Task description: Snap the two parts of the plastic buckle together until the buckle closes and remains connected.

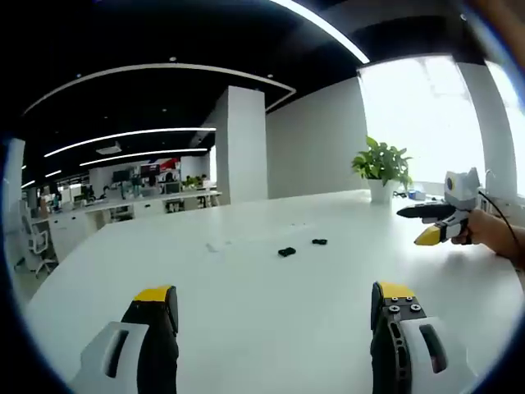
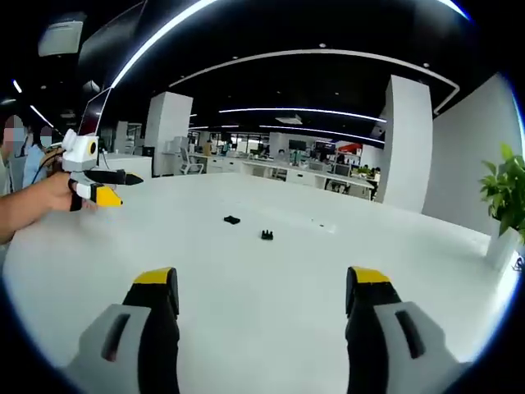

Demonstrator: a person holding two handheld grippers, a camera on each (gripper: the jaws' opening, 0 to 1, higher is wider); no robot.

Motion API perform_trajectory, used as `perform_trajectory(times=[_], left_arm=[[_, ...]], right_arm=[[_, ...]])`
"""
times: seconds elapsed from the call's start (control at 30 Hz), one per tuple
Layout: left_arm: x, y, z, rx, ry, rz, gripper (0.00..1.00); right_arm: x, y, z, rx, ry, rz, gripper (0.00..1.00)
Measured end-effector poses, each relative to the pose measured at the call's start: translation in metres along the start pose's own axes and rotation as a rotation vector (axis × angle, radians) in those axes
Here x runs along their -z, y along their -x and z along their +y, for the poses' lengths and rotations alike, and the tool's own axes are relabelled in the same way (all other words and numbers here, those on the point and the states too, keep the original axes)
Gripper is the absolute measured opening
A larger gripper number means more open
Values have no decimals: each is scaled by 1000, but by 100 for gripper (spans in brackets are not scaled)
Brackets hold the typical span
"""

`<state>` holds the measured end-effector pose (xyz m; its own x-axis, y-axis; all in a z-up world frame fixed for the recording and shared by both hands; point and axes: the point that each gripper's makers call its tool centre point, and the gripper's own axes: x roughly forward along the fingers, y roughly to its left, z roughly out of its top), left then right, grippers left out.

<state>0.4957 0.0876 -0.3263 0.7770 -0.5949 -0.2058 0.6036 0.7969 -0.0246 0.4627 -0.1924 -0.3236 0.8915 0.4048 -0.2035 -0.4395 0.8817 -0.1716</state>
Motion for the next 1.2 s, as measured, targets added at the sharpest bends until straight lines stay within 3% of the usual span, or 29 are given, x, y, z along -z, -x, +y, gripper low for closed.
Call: perform_trajectory(times=[1.03, 1.2], left_arm=[[5, -2, -7, 28, -4, 17, 99], [6, -2, -9, 42, 5, 18, 96]], right_arm=[[1, 0, 0, 5, -1, 7, 83], [2, 0, 0, 4, 2, 11, 83]])
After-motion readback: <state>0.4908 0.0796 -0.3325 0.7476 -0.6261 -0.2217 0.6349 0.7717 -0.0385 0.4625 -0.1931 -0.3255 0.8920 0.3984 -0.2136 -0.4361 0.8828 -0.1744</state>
